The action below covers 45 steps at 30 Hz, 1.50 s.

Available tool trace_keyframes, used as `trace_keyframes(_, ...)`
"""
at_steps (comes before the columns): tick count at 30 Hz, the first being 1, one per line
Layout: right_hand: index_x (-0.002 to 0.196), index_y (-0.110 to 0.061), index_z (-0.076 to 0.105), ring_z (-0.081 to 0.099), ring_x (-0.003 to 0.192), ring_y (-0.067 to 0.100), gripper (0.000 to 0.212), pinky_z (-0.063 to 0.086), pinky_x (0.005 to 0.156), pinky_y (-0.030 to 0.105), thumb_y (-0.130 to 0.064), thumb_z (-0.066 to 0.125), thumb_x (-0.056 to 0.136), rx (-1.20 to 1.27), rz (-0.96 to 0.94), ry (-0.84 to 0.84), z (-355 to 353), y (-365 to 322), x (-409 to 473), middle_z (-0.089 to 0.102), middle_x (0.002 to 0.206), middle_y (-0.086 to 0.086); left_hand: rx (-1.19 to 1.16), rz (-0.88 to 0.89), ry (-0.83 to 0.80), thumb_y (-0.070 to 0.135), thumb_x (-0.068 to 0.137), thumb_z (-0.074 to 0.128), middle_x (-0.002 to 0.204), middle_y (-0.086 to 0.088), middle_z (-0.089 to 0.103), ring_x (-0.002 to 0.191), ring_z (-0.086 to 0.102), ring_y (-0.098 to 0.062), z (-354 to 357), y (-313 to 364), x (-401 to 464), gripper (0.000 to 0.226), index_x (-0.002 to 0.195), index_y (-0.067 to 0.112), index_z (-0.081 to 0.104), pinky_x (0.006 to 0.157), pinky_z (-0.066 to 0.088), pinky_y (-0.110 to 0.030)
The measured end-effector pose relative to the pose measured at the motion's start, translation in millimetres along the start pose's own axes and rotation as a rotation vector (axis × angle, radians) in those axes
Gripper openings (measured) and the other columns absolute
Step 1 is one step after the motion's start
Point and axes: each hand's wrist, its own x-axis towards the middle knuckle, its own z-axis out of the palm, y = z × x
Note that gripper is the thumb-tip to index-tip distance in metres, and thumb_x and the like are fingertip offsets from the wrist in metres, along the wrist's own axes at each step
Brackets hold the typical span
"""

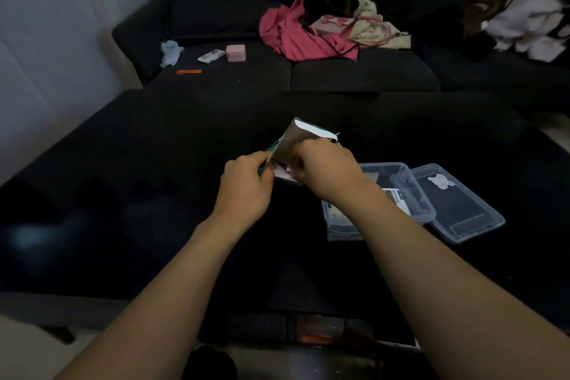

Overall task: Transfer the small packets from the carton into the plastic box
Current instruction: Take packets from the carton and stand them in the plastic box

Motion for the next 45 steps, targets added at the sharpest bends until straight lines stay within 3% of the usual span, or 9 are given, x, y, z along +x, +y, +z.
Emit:
trace_keyframes(5,0.118,-0.023,0.067,0.065,0.100,0.033,0.029,0.044,0.073,0.036,-0.038,0.060,0.095,-0.061,-0.046,0.130,7.9,-1.2,-1.3,0.068,0.108,0.009,-0.011,-0.003,-0.014,0.012,0.100,0.055,0.090,0.002,0.073,0.083,0.071,-0.013,-1.9,1.2,-2.8,0.023,0.109,0.019,0.074,0.080,0.061,-0.043)
trace_keyframes(10,0.108,-0.022,0.071,0.065,0.093,0.026,0.019,0.051,0.074,0.035,-0.031,0.065,0.093,-0.021,0.011,0.041,18.1,4.1,6.9,0.069,0.102,0.004,0.010,-0.034,-0.033,0.016,0.101,0.056,0.091,0.002,0.073,0.085,0.071,-0.013,-0.7,-0.8,-1.5,0.019,0.109,0.019,0.074,0.081,0.061,-0.042)
trace_keyframes(17,0.086,-0.025,0.075,0.067,0.072,0.016,0.009,0.060,0.071,0.040,-0.030,0.070,0.092,0.294,0.046,0.012,6.0,8.7,8.6,0.069,0.088,-0.002,0.016,-0.090,-0.010,0.018,0.102,0.055,0.086,-0.002,0.072,0.079,0.074,-0.018,-4.2,-3.7,1.4,0.017,0.096,0.016,0.071,0.074,0.063,-0.045)
trace_keyframes(22,0.094,-0.021,0.074,0.067,0.077,0.019,0.012,0.060,0.074,0.044,-0.030,0.067,0.094,0.252,-0.012,0.118,-4.3,12.1,9.5,0.068,0.091,0.002,0.047,-0.172,0.018,0.015,0.100,0.054,0.085,-0.006,0.072,0.077,0.074,-0.019,-7.0,-9.4,3.5,0.021,0.090,0.011,0.071,0.071,0.063,-0.045)
trace_keyframes(30,0.092,-0.005,0.069,0.068,0.055,0.022,0.012,0.055,0.046,0.025,-0.012,0.061,0.099,0.758,0.062,0.181,-34.7,30.2,-2.2,0.068,0.072,0.015,0.152,-0.346,0.110,0.028,0.099,0.050,0.091,-0.007,0.072,0.078,0.071,-0.023,-11.0,-15.4,7.3,0.028,0.087,0.011,0.069,0.062,0.058,-0.038)
trace_keyframes(35,0.101,0.005,0.065,0.065,0.060,0.017,0.018,0.058,0.053,0.024,-0.010,0.055,0.102,0.971,0.078,-0.079,-41.7,46.2,-13.7,0.064,0.077,0.018,0.120,0.083,0.498,0.034,0.103,0.050,0.097,0.000,0.059,0.078,0.052,-0.009,-15.2,12.3,-3.5,0.023,0.098,0.018,0.065,0.063,0.034,-0.014)
trace_keyframes(38,0.108,0.009,0.064,0.065,0.068,0.019,0.021,0.059,0.060,0.022,-0.008,0.052,0.102,0.993,0.016,-0.229,-47.0,42.9,-20.0,0.065,0.088,0.028,-0.221,0.181,0.297,0.030,0.107,0.042,0.088,0.004,0.065,0.076,0.061,-0.005,-2.6,32.3,-9.5,0.029,0.098,0.019,0.067,0.066,0.045,-0.012)
trace_keyframes(42,0.109,0.005,0.067,0.066,0.071,0.017,0.020,0.060,0.066,0.024,-0.006,0.052,0.102,0.977,-0.072,-0.201,-50.2,37.6,-21.2,0.070,0.093,0.026,-0.742,-0.304,-0.210,0.030,0.111,0.029,0.074,-0.006,0.069,0.057,0.063,-0.014,8.0,55.6,-13.4,0.045,0.097,0.012,0.067,0.046,0.050,-0.025)
trace_keyframes(45,0.113,0.004,0.067,0.067,0.072,0.016,0.019,0.061,0.069,0.025,-0.002,0.055,0.099,0.970,-0.048,-0.148,-49.4,40.6,-21.9,0.072,0.093,0.021,-0.887,-0.391,-0.296,0.031,0.111,0.030,0.069,-0.007,0.063,0.053,0.054,-0.014,11.1,58.7,-10.9,0.042,0.099,0.009,0.064,0.045,0.041,-0.024)
